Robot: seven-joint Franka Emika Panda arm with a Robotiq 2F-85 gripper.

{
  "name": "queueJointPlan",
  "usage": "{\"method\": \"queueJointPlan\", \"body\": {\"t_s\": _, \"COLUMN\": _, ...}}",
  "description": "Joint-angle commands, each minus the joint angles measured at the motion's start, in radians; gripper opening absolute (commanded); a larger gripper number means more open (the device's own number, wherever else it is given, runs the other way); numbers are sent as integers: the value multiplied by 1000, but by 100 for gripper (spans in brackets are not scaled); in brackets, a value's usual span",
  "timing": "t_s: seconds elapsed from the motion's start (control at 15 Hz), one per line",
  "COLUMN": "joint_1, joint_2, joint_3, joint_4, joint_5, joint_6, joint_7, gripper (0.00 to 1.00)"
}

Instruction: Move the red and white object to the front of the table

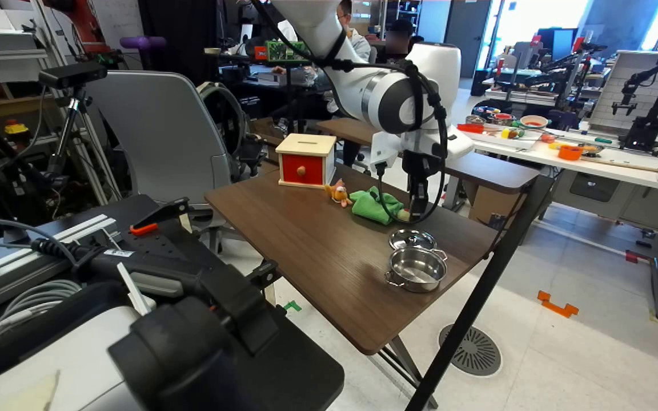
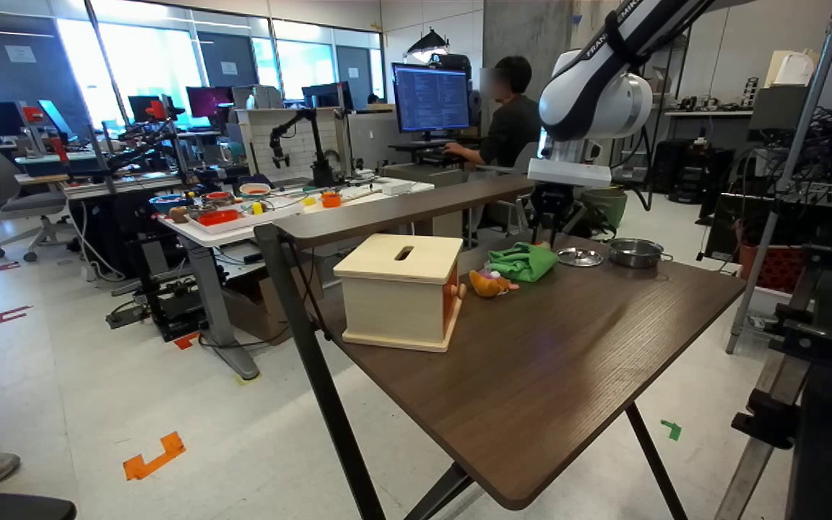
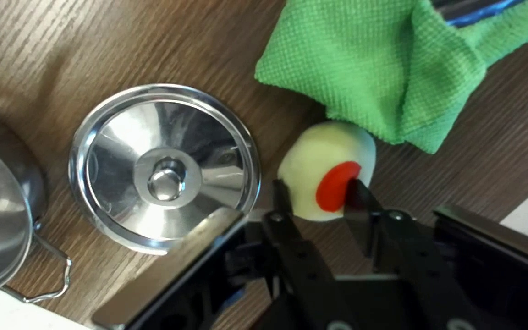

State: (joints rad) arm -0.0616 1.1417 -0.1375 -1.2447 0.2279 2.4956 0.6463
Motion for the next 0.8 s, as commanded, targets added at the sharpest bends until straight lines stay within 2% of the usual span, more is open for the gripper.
{"method": "queueJointPlan", "body": {"t_s": 0.0, "joint_1": -11, "joint_2": 12, "joint_3": 11, "joint_4": 39, "joint_5": 4, "joint_6": -33, "joint_7": -11, "gripper": 5}}
{"method": "queueJointPlan", "body": {"t_s": 0.07, "joint_1": -11, "joint_2": -4, "joint_3": 13, "joint_4": 25, "joint_5": 5, "joint_6": -24, "joint_7": -15, "gripper": 0}}
{"method": "queueJointPlan", "body": {"t_s": 0.27, "joint_1": -24, "joint_2": -64, "joint_3": 31, "joint_4": -26, "joint_5": 19, "joint_6": -16, "joint_7": -40, "gripper": 1}}
{"method": "queueJointPlan", "body": {"t_s": 0.47, "joint_1": -40, "joint_2": -172, "joint_3": 59, "joint_4": -144, "joint_5": 33, "joint_6": 12, "joint_7": -99, "gripper": 1}}
{"method": "queueJointPlan", "body": {"t_s": 0.73, "joint_1": -78, "joint_2": -334, "joint_3": 134, "joint_4": -343, "joint_5": 55, "joint_6": -23, "joint_7": -289, "gripper": 1}}
